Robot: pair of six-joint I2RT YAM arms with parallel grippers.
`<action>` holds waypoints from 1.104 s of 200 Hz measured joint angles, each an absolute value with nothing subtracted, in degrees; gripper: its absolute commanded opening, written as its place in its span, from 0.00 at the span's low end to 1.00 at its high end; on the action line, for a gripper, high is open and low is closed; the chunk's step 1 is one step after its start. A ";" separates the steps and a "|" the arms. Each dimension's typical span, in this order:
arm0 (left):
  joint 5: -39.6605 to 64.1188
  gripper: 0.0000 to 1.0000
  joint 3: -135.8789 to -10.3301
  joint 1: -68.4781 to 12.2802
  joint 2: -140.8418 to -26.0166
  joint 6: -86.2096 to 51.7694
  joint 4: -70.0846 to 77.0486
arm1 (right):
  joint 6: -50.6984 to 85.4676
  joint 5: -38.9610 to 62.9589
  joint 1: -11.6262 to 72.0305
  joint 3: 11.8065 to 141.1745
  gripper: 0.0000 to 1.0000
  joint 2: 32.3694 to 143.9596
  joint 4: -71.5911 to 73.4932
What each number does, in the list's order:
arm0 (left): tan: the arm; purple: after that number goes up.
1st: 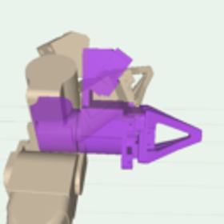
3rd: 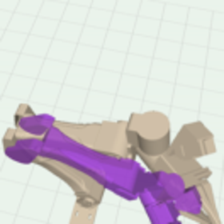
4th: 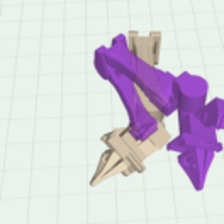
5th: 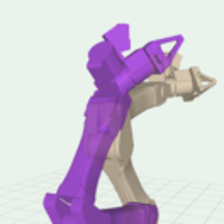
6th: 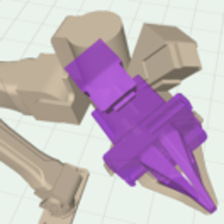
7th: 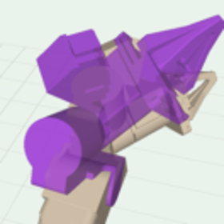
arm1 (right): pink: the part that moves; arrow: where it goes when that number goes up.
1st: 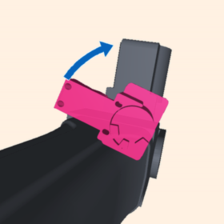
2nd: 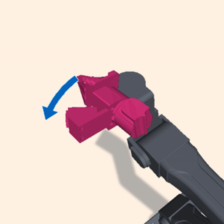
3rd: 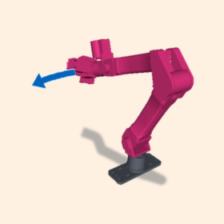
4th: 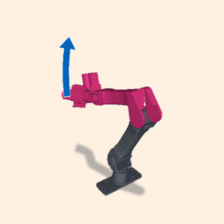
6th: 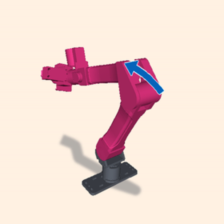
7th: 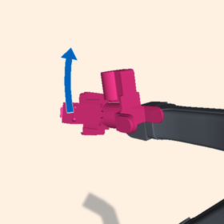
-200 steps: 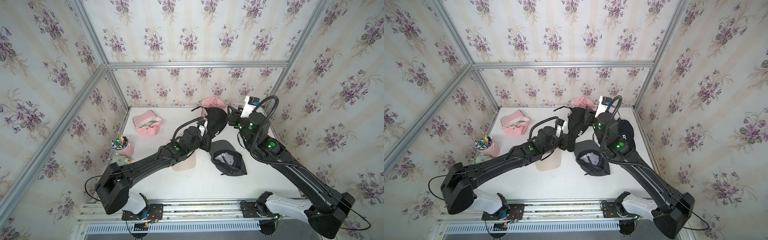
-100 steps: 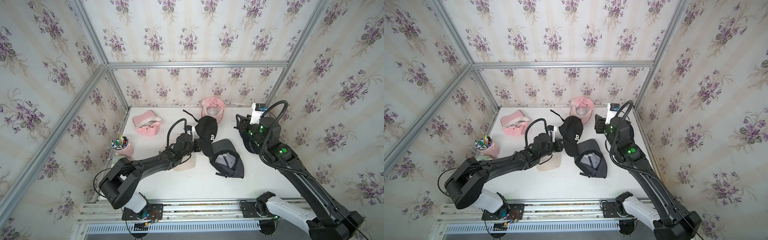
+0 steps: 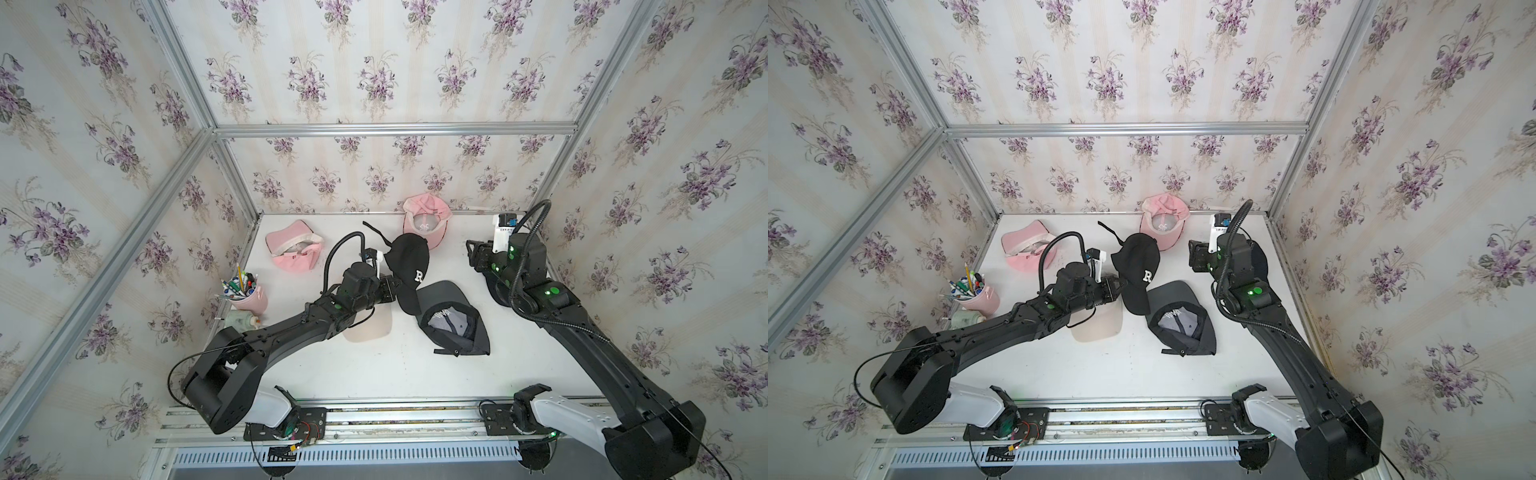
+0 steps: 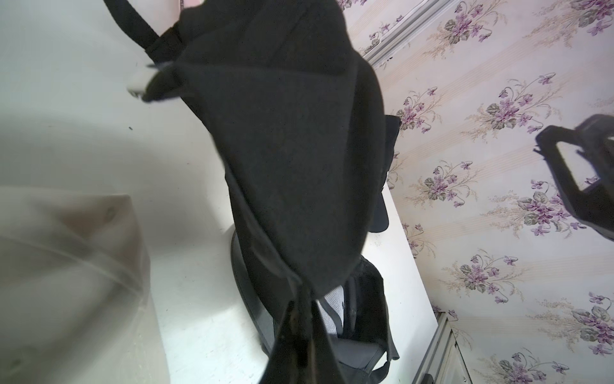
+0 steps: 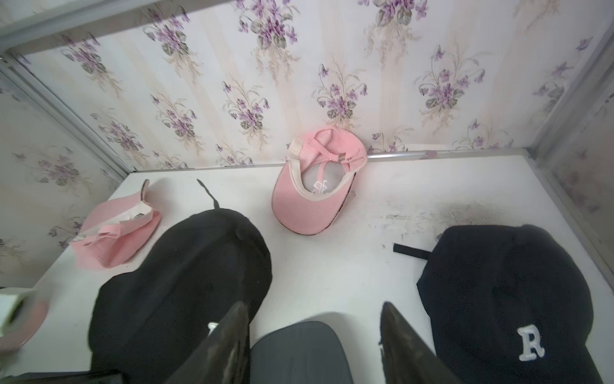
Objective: Open the adjustable buckle of the baseball cap
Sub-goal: Place the baseball cap at the center of the board.
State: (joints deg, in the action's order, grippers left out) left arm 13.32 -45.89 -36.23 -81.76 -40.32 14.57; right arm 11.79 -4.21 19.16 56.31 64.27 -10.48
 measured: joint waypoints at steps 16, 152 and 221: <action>13.47 0.00 -46.17 -35.81 -80.05 -40.25 12.34 | 11.81 -2.22 17.54 56.14 0.63 67.48 -10.87; 17.52 0.00 -41.39 -31.97 -72.34 -39.88 7.18 | 14.81 9.04 14.94 57.45 0.62 88.66 -17.43; 19.97 0.00 -40.58 -32.25 -78.06 -43.24 12.60 | 15.66 9.19 14.96 57.58 0.62 88.47 -17.76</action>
State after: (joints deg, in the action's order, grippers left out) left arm 19.97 -40.58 -32.25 -78.06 -43.24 12.60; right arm 15.66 9.19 14.96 57.58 88.47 -17.76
